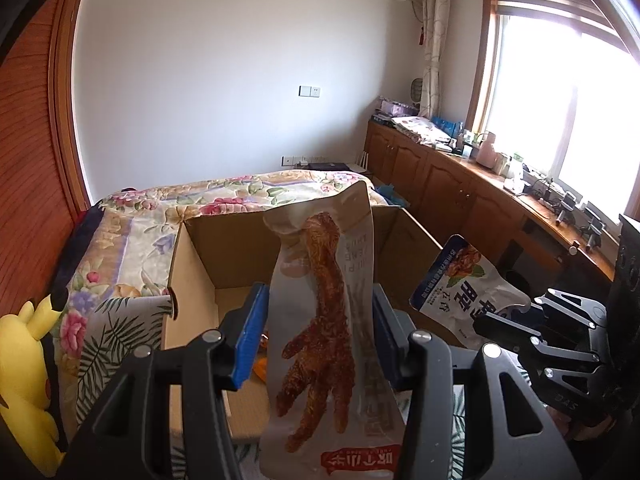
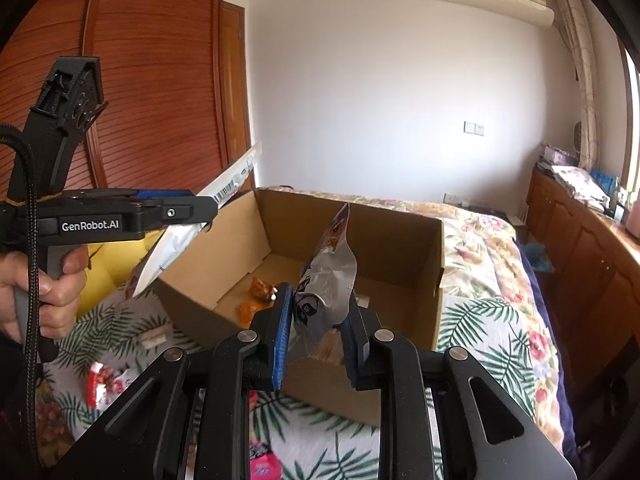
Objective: Organize snacks
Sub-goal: 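Lift both packs and carry them over the cardboard box, then open both tools to drop the packs into the box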
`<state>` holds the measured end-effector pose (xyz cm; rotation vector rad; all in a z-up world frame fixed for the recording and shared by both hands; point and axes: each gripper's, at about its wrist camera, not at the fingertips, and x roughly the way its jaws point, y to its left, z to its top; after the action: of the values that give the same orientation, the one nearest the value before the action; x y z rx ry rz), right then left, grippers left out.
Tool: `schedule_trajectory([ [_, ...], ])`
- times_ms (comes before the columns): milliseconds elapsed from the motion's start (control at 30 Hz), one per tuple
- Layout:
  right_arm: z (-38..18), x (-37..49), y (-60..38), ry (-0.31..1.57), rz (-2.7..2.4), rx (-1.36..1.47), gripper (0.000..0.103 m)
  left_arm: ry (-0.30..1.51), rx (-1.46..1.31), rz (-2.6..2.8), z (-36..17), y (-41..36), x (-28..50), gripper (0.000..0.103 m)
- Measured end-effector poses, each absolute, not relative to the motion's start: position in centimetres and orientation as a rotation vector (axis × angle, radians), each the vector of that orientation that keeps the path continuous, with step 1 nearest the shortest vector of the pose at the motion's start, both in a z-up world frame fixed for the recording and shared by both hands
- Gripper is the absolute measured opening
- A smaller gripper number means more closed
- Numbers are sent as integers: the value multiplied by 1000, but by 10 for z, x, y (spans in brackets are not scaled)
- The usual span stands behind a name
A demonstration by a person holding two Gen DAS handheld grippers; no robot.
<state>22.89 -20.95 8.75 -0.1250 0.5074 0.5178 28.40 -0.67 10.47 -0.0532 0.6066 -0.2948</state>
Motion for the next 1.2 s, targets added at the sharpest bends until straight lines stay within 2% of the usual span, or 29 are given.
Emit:
schedule_trajectory([
  [533, 61, 273, -200, 566, 493, -126, 21, 652, -47, -256, 87, -12, 336, 50],
  [933, 46, 282, -193, 617, 473, -120, 22, 692, -45, -237, 73, -14, 345, 59],
  [967, 45, 282, -192, 618, 471, -120, 26, 692, -42, -234, 73, -15, 345, 59],
  [1200, 46, 284, -194, 620, 467, -113, 26, 704, -42, -230, 72, -17, 348, 61],
])
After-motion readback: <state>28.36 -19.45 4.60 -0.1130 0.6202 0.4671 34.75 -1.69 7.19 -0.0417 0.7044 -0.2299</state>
